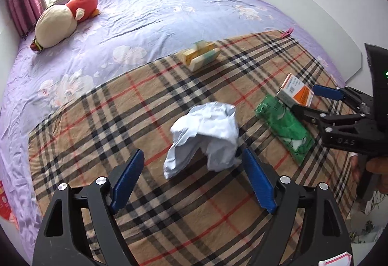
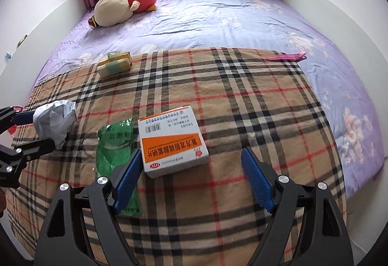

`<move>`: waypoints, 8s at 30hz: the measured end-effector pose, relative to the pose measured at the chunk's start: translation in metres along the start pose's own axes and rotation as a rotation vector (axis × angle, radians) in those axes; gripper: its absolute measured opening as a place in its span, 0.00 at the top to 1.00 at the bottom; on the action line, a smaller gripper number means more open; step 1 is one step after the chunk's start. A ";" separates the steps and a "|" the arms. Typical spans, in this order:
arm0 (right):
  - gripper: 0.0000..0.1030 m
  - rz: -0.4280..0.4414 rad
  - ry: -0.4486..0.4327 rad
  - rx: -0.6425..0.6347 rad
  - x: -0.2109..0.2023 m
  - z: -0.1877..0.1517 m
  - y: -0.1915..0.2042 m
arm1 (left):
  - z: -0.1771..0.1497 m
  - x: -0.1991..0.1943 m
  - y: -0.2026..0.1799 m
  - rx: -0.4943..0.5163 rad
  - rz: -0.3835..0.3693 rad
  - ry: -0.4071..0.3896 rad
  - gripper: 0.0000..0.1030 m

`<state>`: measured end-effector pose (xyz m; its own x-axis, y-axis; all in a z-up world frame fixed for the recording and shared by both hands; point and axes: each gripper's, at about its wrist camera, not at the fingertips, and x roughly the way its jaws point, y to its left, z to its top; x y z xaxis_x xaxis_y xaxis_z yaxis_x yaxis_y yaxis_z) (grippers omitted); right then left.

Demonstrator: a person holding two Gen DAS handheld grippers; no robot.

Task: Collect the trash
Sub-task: 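Grasp the white crumpled paper with left tool while right tool grasps the orange medicine box, then carry the white paper and medicine box with both tools over the yellow bin, then open both tools to drop the paper and medicine box into the bin, then move both tools back to the last items on the plaid cloth, then grasp the small yellow-white box with left tool while right tool grasps the green packet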

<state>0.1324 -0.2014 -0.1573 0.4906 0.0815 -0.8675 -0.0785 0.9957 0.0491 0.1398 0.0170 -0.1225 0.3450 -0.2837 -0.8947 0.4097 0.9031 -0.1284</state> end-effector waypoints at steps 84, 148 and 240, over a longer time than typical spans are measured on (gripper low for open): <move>0.46 -0.342 -0.006 0.902 -0.210 -0.392 -0.250 | -0.099 0.017 -0.490 0.956 -0.402 0.130 0.49; 0.33 -0.291 0.111 0.981 -0.113 -0.473 -0.341 | -0.135 0.163 -0.581 1.018 -0.234 0.238 0.30; 0.57 -0.040 -0.024 0.042 -0.015 -0.023 0.066 | 0.091 0.062 -0.020 0.293 -0.070 -0.002 0.64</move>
<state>0.0997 -0.1374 -0.1520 0.5134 0.0421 -0.8571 -0.0218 0.9991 0.0360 0.2302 -0.0486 -0.1367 0.3089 -0.3433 -0.8870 0.6591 0.7496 -0.0606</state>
